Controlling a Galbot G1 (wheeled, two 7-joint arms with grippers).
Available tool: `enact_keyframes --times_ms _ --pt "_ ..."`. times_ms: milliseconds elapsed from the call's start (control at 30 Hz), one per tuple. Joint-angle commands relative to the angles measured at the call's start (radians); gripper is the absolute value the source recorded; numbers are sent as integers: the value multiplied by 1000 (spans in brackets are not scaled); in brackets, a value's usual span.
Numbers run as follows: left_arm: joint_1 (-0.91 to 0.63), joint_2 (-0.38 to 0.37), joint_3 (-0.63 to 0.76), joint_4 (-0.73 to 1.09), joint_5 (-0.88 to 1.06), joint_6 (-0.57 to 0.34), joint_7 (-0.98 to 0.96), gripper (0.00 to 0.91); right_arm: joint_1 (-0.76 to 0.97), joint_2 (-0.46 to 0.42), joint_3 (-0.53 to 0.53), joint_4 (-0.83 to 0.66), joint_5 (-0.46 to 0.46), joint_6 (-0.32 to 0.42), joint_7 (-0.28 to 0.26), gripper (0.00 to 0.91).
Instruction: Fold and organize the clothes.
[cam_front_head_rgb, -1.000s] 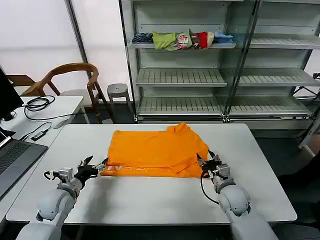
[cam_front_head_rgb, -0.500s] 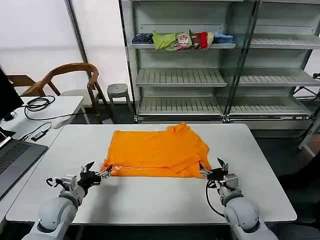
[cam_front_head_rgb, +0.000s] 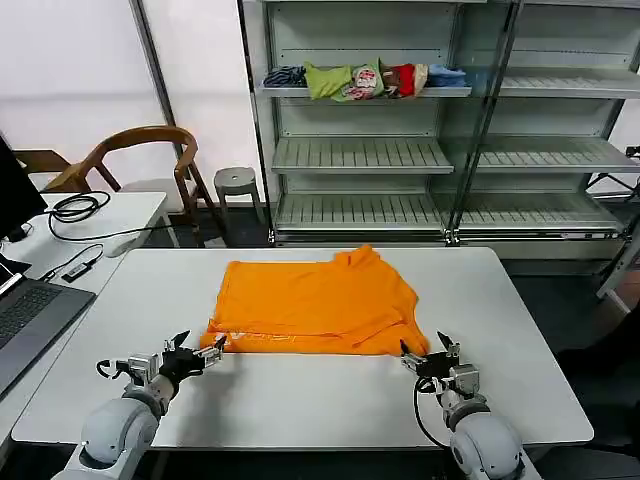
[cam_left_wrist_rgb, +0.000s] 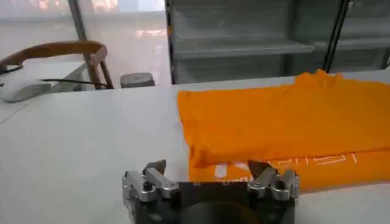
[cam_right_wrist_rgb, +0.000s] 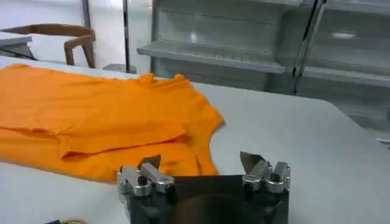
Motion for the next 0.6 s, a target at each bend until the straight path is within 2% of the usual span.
enact_keyframes --times_ms 33,333,367,400,433,467,600 --pt "-5 -7 4 28 -3 12 -11 907 -7 1 -1 -13 2 -3 5 907" --pt "-9 -10 7 41 -2 22 -9 907 3 8 -14 -34 3 -14 8 907" --pt "-9 -10 6 41 -3 23 -7 615 3 7 -15 -34 3 -15 8 736" --pt "-10 -11 7 41 -3 22 -6 353 3 7 -16 -33 4 -15 8 605" --pt "-10 -11 7 42 -5 20 0 161 3 6 -16 -34 5 -15 7 403" --pt "-10 -11 6 43 -6 19 4 10 3 6 -16 -34 5 -14 7 0" --pt "-10 -14 11 46 -8 18 6 20 2 6 -19 -34 6 -15 7 0"
